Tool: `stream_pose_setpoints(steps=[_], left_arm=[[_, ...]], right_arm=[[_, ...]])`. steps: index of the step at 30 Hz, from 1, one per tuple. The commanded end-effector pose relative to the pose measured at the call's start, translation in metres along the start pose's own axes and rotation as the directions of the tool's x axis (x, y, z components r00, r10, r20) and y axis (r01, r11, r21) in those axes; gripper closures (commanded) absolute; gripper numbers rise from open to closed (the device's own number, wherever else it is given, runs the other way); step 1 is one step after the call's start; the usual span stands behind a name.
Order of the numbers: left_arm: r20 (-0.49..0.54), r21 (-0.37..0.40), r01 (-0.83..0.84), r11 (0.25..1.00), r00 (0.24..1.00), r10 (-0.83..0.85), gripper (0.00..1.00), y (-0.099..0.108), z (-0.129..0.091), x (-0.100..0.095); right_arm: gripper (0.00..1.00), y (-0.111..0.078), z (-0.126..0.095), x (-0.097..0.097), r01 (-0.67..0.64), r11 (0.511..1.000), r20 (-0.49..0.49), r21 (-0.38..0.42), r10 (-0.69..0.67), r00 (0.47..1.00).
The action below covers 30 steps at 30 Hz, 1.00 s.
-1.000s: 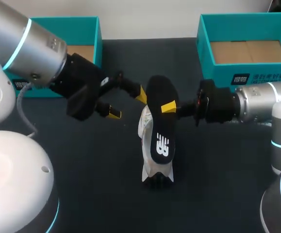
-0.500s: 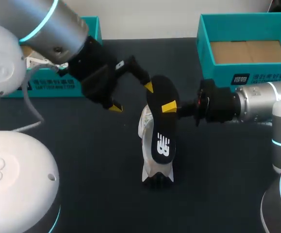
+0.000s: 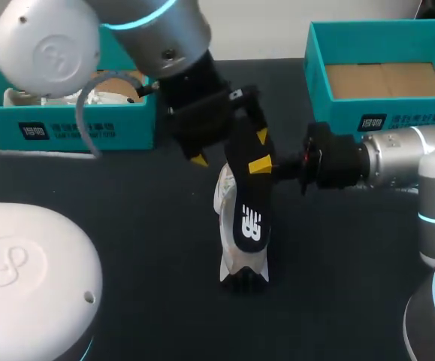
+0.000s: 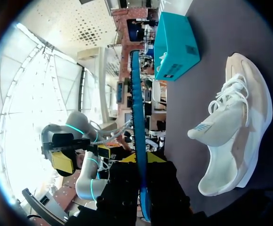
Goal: Take the shoe out of the shoebox, open the shoe tongue, remove and reinsert the insole, then place the shoe into the shoebox
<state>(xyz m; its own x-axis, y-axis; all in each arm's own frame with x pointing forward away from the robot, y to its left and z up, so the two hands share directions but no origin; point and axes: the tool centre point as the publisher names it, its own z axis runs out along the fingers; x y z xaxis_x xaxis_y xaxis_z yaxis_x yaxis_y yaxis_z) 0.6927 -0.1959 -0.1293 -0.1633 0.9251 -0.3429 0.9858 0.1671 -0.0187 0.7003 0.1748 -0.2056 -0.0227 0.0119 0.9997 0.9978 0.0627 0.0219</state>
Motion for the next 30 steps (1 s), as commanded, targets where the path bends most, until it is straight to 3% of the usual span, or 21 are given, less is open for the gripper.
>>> stream_pose_setpoints(steps=[1, 10, 22, 27, 30], left_arm=[[-0.163, 0.013, -0.015, 1.000, 0.986, 0.017, 0.00, 0.003, 0.006, -0.008], [-0.246, 0.006, -0.033, 0.999, 0.969, 0.034, 0.00, 0.003, 0.011, -0.012], [-0.246, 0.013, -0.033, 0.999, 0.969, 0.035, 0.00, 0.006, 0.015, -0.013], [-0.194, 0.029, -0.041, 0.999, 0.980, 0.046, 0.00, 0.006, 0.014, -0.010], [-0.073, 0.039, -0.072, 0.997, 0.995, 0.075, 0.00, 0.008, 0.013, -0.002]], right_arm=[[1.00, 0.001, 0.002, -0.002, 0.000, 1.000, -0.002, 0.002, 0.000, 1.000], [1.00, 0.001, 0.001, -0.002, 0.000, 1.000, -0.003, 0.001, 0.000, 1.000], [1.00, 0.000, 0.001, 0.000, 0.002, 1.000, -0.003, 0.007, -0.002, 1.000], [1.00, 0.000, 0.000, 0.000, 0.001, 1.000, -0.002, 0.009, -0.001, 1.000], [1.00, 0.000, 0.000, 0.000, 0.001, 1.000, -0.003, 0.012, -0.001, 1.000]])
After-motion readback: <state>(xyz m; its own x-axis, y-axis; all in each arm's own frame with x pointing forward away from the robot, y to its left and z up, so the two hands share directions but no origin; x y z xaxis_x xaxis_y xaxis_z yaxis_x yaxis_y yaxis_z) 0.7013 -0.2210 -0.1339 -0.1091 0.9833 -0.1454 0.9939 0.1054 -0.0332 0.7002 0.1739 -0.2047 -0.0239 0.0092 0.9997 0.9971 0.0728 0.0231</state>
